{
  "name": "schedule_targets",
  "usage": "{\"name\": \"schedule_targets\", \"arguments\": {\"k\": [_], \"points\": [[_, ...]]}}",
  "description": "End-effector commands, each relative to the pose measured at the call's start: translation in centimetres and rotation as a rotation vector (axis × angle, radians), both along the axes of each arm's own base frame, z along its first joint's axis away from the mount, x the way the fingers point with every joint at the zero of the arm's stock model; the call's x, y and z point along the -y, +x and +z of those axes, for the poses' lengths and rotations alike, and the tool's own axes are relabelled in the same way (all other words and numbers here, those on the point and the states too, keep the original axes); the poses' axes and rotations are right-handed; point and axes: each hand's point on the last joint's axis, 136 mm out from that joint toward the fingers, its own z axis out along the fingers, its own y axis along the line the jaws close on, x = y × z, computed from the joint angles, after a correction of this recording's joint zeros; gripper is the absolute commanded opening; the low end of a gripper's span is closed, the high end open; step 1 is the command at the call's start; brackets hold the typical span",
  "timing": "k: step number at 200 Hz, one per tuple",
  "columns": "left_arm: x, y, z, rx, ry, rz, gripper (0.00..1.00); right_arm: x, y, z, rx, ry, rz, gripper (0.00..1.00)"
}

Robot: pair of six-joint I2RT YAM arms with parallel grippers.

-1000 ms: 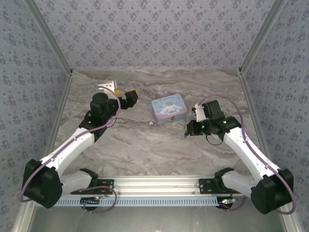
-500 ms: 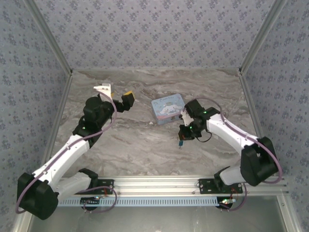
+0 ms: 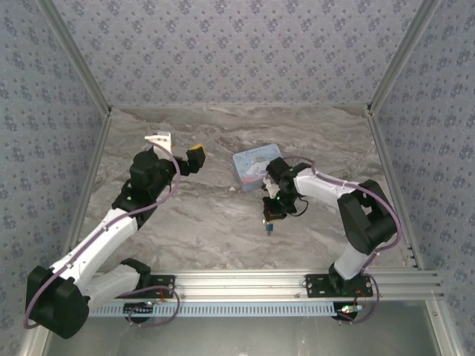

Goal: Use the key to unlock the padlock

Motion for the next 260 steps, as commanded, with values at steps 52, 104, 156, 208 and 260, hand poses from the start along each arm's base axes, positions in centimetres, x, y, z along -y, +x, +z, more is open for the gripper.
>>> {"name": "schedule_targets", "arguments": {"k": [52, 104, 156, 208, 260], "points": [[-0.9, -0.1, 0.9, 0.025, 0.015, 0.034, 0.99, -0.3, 1.8, 2.7, 0.121, 0.000, 0.014, 0.37], [-1.9, -0.1, 1.4, 0.032, 0.017, 0.086, 0.99, 2.1, 4.8, 8.2, 0.404, -0.019, -0.029, 0.52], [-3.8, -1.1, 1.9, 0.047, 0.013, 0.154, 0.99, 5.7, 7.5, 14.9, 0.724, 0.020, -0.181, 0.72], [-6.6, -2.1, 1.4, 0.071, 0.012, 0.272, 0.99, 11.1, 8.2, 18.9, 0.961, 0.047, -0.374, 1.00], [-8.2, -2.0, 0.5, 0.089, 0.069, 0.344, 0.99, 16.1, 8.2, 19.9, 1.155, 0.052, -0.588, 1.00]]}}
